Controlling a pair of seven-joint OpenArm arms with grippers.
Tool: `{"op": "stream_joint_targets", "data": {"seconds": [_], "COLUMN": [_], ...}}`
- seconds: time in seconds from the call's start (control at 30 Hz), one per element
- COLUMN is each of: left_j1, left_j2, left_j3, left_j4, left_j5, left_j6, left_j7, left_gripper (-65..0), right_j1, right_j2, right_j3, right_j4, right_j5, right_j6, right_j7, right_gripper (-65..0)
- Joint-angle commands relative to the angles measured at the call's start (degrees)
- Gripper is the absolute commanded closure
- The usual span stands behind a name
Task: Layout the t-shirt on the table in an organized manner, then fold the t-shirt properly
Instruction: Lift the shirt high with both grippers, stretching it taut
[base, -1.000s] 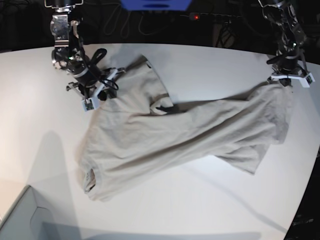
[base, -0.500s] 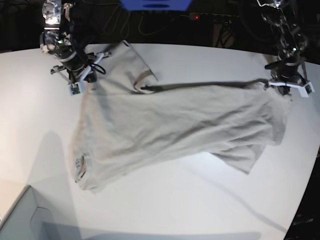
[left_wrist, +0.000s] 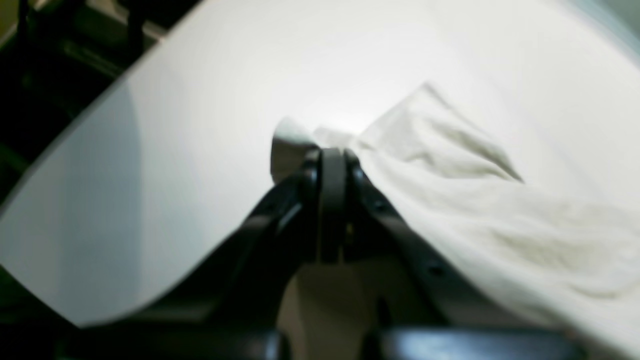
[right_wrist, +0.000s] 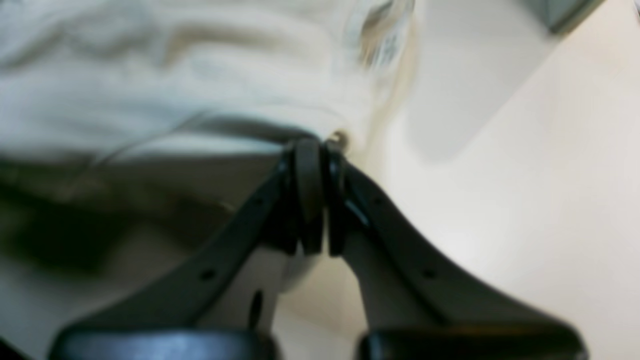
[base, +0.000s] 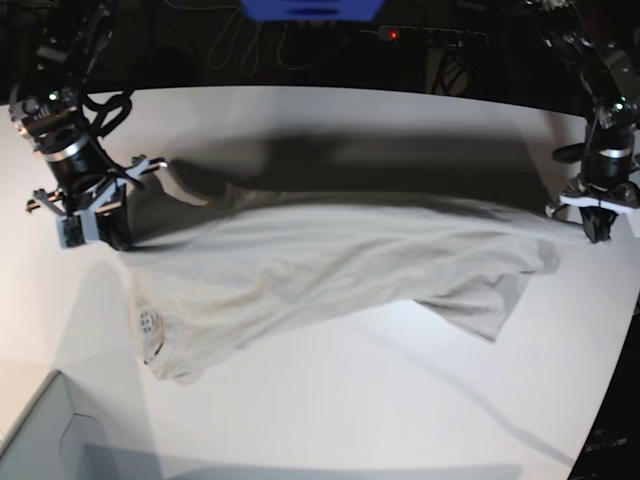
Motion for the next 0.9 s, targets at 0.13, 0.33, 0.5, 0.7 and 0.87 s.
{"op": "stream_joint_targets", "data": {"seconds": [0.13,0.33,0.5,0.7,0.87], "left_j1": [0.4,-2.4,-9.1,-14.9,-15.0], "left_j2": [1.6,1.2,-3.1,-5.3,-5.6], "left_j3": [-0.3,1.1,7.2,11.0,9.0], "left_j4": [4.7,4.3,1.4,-0.2,4.6], "left_j5": [0.4,0.4,0.5,0.5,0.4], "left_j6": [0.3,0.3,0.9,1.0,1.0], "left_j7": [-1.0,-1.0,-1.0,-1.0,-1.3], "left_gripper": [0.0,0.0,0.0,0.0,0.0], "right_j1": [0.1,2.2,8.5,17.1,18.8], "right_j2": [-0.2,-0.1,0.1,2.4,3.1], "right_j3": [2.0,1.8,1.6,2.1,5.5], "right_j4": [0.9,0.7,0.7,1.0,2.7], "right_j5": [0.4,0.3,0.0,-0.4,-0.1], "right_j6": [1.0,1.0,1.0,1.0,1.0], "right_j7": [0.9,0.9,0.4,-8.7,-9.0], "right_gripper": [0.0,0.0,0.0,0.0,0.0]}}
